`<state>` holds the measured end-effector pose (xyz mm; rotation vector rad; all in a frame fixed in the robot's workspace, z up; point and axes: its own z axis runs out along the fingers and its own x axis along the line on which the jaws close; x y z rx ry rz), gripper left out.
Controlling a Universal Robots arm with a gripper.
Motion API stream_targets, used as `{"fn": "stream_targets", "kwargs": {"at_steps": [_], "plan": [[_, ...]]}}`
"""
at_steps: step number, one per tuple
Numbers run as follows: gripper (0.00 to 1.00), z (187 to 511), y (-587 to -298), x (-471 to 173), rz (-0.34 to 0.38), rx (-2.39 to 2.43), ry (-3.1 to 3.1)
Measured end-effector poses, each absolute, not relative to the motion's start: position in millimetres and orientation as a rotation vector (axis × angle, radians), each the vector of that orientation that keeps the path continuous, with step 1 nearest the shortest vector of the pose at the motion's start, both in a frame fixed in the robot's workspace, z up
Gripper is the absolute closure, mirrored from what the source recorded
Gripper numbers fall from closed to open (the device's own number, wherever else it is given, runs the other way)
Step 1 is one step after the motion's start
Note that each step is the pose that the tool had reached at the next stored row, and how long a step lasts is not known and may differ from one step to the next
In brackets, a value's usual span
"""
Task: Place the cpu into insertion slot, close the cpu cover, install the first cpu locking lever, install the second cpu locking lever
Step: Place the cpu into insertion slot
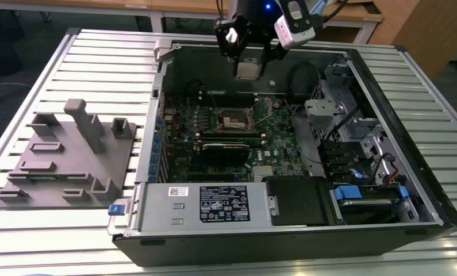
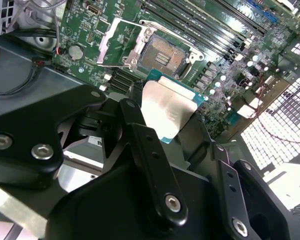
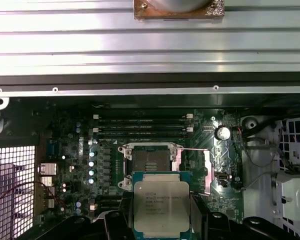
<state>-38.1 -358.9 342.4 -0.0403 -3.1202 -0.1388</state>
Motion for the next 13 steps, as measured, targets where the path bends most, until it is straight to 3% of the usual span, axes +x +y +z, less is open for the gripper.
{"fn": "stream_targets", "kwargs": {"at_steps": [13], "plan": [[0.46,331.1,-359.0,-43.4,-0.139,-0.040,-3.120]]}}
